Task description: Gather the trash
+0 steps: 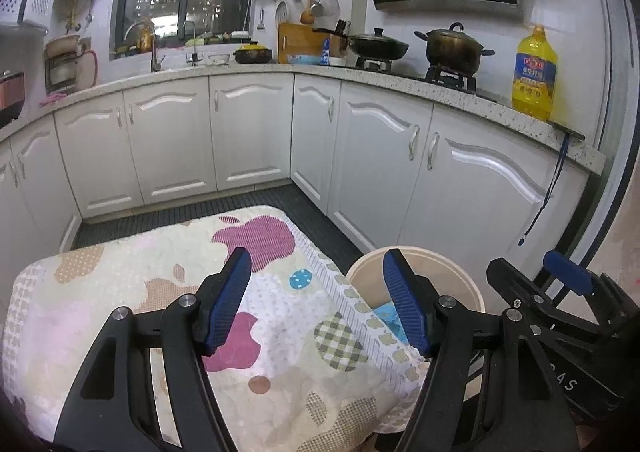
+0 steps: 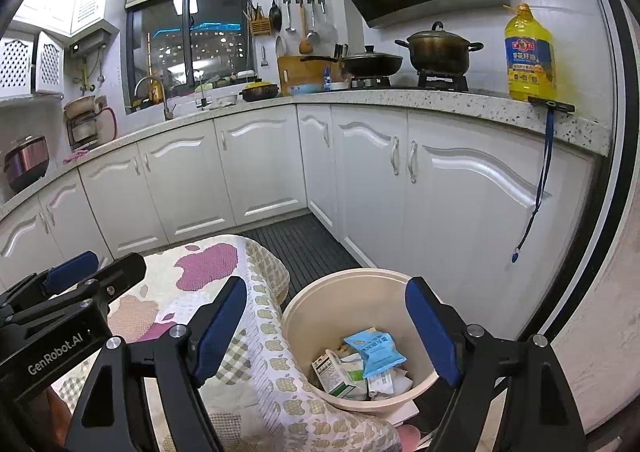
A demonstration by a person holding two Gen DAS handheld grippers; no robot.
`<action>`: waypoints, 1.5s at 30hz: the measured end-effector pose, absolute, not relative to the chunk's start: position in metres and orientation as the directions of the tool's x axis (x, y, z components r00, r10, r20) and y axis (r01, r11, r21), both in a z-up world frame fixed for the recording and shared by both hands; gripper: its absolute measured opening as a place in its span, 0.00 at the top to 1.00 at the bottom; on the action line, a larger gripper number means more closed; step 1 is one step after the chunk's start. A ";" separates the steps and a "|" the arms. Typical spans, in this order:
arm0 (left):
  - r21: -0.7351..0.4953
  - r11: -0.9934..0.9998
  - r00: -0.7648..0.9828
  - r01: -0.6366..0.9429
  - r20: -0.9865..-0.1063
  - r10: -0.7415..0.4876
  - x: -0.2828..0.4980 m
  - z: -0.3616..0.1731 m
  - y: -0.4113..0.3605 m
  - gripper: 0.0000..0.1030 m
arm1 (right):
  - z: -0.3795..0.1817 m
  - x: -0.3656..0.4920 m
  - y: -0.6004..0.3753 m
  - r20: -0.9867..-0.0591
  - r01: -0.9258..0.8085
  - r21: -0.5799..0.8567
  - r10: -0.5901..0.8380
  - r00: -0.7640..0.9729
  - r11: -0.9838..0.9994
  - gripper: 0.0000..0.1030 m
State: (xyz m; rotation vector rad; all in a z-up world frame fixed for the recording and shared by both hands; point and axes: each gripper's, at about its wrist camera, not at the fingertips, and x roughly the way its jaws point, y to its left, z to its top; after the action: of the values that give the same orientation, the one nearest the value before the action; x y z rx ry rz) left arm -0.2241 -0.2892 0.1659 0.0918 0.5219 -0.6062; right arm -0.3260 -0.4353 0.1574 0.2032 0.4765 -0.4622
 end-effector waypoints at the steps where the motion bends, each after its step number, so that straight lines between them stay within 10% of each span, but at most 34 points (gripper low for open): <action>1: -0.061 0.822 0.702 0.566 -0.486 -0.520 -0.226 0.167 -0.289 0.34 | 0.158 -0.326 -0.436 -0.484 0.473 0.083 -0.380 0.788 0.877 0.23; 45: -0.066 0.828 0.717 0.556 -0.467 -0.518 -0.232 0.170 -0.280 0.34 | 0.168 -0.328 -0.424 -0.462 0.473 0.051 -0.399 0.792 0.880 0.22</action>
State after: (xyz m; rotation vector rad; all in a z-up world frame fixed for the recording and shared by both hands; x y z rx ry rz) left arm -0.2324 -0.2803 0.1700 0.0816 0.4918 -0.5954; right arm -0.3279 -0.4238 0.1678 0.1675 0.4584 -0.4714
